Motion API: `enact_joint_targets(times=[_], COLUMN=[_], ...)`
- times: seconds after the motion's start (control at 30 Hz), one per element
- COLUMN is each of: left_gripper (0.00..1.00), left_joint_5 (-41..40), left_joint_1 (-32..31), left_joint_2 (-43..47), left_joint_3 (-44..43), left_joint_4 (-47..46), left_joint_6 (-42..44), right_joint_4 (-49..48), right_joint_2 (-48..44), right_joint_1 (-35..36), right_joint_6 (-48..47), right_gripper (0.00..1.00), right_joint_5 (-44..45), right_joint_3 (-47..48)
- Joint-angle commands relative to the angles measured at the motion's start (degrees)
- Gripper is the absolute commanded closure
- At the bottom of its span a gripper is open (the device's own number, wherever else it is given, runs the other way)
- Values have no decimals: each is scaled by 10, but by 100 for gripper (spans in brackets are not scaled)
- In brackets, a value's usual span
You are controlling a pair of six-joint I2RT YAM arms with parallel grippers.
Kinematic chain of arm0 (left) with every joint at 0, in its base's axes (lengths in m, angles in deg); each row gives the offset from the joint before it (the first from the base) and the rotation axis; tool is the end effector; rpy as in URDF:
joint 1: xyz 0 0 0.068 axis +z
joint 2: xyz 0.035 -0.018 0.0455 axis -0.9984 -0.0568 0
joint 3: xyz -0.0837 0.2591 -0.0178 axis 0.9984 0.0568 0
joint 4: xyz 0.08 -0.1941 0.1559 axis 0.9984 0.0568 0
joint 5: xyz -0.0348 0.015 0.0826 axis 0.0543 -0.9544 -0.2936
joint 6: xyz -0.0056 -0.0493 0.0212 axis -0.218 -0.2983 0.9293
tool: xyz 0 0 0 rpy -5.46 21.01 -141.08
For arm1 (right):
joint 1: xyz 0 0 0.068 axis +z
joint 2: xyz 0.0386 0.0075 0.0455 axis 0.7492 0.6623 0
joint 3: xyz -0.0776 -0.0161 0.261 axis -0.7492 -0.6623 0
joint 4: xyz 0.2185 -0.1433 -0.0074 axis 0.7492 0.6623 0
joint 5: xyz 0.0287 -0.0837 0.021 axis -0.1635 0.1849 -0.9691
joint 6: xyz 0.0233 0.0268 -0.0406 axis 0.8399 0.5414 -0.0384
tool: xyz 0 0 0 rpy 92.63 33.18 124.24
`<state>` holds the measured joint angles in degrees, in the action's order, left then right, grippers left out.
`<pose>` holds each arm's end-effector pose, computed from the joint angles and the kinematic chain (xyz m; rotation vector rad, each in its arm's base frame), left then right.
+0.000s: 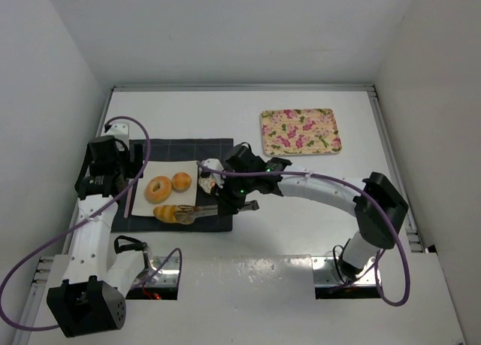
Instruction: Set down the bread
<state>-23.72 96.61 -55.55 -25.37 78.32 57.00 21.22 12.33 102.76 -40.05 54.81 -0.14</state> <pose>0.1908 0.0395 0.2922 -0.1799 2.1944 0.3470 0.1934 0.2954 0.2365 -1.3069 2.1815 0.9824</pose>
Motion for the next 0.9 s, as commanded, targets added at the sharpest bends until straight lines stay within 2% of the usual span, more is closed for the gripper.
enact_joint_targets(times=[0.0,0.2,0.5,0.63,0.73,0.77,0.83,0.87], left_gripper=[1,1,1,1,1,1,1,1], left_joint_5=[-11,0,0,0,0,-5,-5,-5], left_joint_1=[6,6,1,1,1,1,1,1], left_joint_2=[15,20,20,20,20,20,20,20], left_joint_3=[-20,-20,-9,-4,-4,-4,-4,-4], left_joint_4=[4,4,4,-1,-1,-6,-6,-6], left_joint_6=[4,4,4,4,4,4,10,10], right_joint_4=[-5,-15,-35,-22,3,23,30,32], right_joint_2=[12,34,56,75,96,104,106,101], right_joint_1=[3,4,3,4,2,3,4,3], right_joint_6=[-18,-22,-22,-54,-74,-78,-81,-81], right_gripper=[89,82,82,77,67,59,53,46], right_joint_5=[-5,35,72,104,109,106,95,91], right_joint_3=[24,35,58,81,107,113,126,127])
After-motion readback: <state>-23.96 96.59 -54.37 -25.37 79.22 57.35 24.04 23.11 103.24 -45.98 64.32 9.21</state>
